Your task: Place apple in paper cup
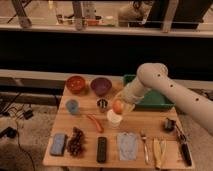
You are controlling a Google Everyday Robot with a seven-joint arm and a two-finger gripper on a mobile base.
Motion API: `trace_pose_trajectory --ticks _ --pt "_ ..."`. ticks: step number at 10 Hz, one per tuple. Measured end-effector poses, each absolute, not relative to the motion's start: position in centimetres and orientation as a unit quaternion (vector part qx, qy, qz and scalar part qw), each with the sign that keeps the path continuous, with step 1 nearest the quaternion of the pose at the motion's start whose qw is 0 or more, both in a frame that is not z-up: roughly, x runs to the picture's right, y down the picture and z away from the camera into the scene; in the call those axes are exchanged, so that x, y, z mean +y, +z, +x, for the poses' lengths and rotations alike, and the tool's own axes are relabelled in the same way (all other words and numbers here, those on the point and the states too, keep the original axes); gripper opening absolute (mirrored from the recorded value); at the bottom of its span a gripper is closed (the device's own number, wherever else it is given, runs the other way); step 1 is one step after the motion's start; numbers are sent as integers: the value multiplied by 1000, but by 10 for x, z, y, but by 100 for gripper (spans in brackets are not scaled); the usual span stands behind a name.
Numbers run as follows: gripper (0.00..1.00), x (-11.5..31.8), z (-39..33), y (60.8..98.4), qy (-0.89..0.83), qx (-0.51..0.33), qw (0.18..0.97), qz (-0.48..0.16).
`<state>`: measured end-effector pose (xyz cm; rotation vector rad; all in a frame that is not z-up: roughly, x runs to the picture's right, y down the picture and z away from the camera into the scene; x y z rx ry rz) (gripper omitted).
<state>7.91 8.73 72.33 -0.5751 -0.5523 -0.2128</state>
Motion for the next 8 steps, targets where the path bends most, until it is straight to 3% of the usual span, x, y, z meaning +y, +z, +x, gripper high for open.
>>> trace_pose_trajectory --ticks 8 --pt "0 118 41 714 -132 -326 889 -294"
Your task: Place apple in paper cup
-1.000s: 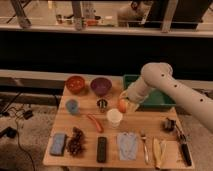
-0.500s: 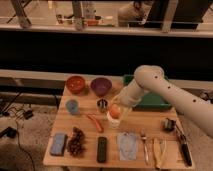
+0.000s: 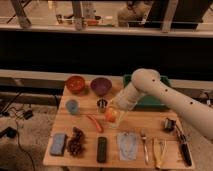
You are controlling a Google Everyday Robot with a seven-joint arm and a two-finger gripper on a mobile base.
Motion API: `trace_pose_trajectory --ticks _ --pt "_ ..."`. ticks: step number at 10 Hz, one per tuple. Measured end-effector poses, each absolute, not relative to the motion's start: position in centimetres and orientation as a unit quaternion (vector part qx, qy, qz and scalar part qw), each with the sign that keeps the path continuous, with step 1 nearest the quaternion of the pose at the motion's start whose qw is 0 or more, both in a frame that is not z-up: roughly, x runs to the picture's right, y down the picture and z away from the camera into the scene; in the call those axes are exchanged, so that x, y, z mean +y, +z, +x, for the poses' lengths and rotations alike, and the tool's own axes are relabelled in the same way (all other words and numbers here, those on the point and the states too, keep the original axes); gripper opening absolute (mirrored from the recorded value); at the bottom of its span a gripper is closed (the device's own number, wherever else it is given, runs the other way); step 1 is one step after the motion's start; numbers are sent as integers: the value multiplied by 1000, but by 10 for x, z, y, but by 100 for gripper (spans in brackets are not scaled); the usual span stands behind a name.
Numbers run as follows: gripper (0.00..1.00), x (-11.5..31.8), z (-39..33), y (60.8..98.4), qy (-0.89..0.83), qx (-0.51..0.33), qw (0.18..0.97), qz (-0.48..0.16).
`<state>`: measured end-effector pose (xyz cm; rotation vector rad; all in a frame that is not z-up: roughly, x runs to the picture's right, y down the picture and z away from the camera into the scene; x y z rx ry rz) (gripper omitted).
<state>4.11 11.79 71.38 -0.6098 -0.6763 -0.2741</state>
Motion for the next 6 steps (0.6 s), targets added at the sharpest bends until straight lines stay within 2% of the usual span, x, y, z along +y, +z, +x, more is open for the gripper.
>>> trace_pose_trajectory --ticks 6 --pt "0 115 38 735 -131 -335 891 -276"
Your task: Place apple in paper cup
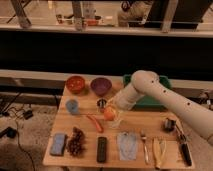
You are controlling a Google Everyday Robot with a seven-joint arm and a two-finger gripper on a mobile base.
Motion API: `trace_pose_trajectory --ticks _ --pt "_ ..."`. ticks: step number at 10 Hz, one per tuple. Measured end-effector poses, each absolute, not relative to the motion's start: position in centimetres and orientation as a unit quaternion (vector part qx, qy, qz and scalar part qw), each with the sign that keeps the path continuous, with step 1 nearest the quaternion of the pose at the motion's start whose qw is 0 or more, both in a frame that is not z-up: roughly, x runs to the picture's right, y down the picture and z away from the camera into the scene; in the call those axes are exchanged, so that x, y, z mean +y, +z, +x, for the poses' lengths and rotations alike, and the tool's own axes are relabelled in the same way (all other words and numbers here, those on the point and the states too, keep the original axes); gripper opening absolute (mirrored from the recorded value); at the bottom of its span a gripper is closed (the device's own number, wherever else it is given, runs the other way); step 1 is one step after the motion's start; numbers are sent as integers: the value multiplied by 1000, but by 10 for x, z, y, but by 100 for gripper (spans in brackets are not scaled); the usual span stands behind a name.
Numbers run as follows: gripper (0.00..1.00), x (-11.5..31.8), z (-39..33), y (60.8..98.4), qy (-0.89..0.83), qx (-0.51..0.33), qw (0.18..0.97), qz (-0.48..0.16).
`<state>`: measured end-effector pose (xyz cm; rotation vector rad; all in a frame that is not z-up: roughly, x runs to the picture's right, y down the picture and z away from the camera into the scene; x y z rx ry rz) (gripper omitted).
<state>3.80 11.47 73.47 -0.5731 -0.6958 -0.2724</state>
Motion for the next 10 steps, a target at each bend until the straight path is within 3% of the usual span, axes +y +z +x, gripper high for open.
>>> trace_pose_trajectory --ticks 7,8,10 --pt "4 112 45 750 -127 -326 897 -271" --pt "10 112 45 750 -127 -326 897 -271" --pt "32 112 45 750 -127 -326 897 -271"
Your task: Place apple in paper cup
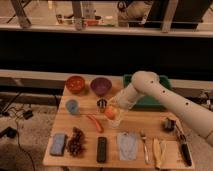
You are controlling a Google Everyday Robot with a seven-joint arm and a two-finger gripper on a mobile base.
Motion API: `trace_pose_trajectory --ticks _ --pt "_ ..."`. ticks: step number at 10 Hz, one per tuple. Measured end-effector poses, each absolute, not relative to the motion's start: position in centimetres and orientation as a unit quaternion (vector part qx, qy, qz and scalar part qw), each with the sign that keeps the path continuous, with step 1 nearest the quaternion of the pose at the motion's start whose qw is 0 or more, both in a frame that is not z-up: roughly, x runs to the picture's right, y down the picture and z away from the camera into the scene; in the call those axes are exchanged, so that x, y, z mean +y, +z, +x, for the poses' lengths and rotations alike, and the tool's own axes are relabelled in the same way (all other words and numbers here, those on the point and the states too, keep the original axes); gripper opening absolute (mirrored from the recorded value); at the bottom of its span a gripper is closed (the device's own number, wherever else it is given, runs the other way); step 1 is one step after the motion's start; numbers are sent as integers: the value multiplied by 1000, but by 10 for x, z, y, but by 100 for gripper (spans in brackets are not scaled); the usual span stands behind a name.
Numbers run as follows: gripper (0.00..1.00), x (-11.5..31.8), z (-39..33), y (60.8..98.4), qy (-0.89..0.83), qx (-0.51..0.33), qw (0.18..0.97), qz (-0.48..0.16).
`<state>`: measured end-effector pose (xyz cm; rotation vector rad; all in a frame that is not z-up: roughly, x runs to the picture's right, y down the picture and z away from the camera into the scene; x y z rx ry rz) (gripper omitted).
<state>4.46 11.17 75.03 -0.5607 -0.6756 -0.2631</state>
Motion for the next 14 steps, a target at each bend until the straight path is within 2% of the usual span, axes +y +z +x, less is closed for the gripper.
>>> trace_pose_trajectory --ticks 5,14 --pt "79 112 45 750 -127 -326 897 -271" --pt "80 112 45 750 -127 -326 897 -271"
